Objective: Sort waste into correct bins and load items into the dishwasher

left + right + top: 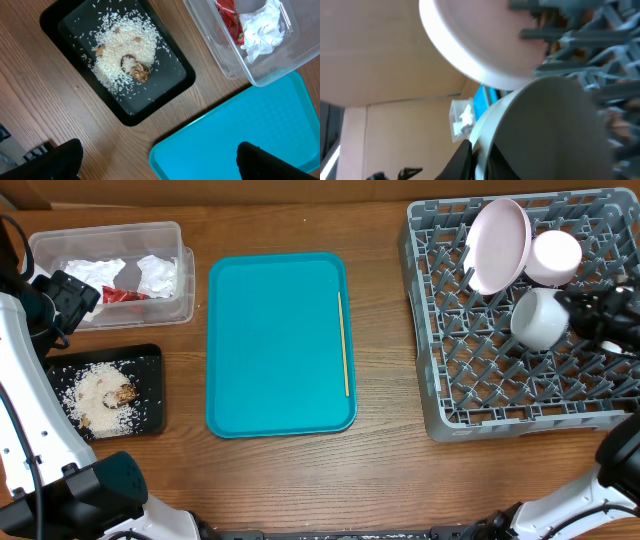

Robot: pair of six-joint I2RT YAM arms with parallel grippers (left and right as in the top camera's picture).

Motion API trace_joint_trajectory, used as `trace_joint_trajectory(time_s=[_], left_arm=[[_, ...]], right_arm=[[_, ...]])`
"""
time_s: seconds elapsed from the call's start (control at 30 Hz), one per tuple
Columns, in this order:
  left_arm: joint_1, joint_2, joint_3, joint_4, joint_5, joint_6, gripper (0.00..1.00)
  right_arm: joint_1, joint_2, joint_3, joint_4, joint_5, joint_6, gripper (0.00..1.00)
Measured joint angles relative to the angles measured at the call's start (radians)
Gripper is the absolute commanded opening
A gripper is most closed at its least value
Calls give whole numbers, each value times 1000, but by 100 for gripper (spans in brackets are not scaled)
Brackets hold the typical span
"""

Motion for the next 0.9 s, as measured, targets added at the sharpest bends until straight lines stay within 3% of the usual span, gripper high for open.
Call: trace_joint_trajectory(time_s=[0.33,0.63,0.9], left_arm=[[0,0,0,0,0,0,100],[0,0,0,0,0,0,100],[0,0,0,0,0,0,100]], right_arm=[[-116,7,-2,1,174,4,22],[-131,2,66,-71,209,11,28],[-106,-183,116,-121,247,10,29]])
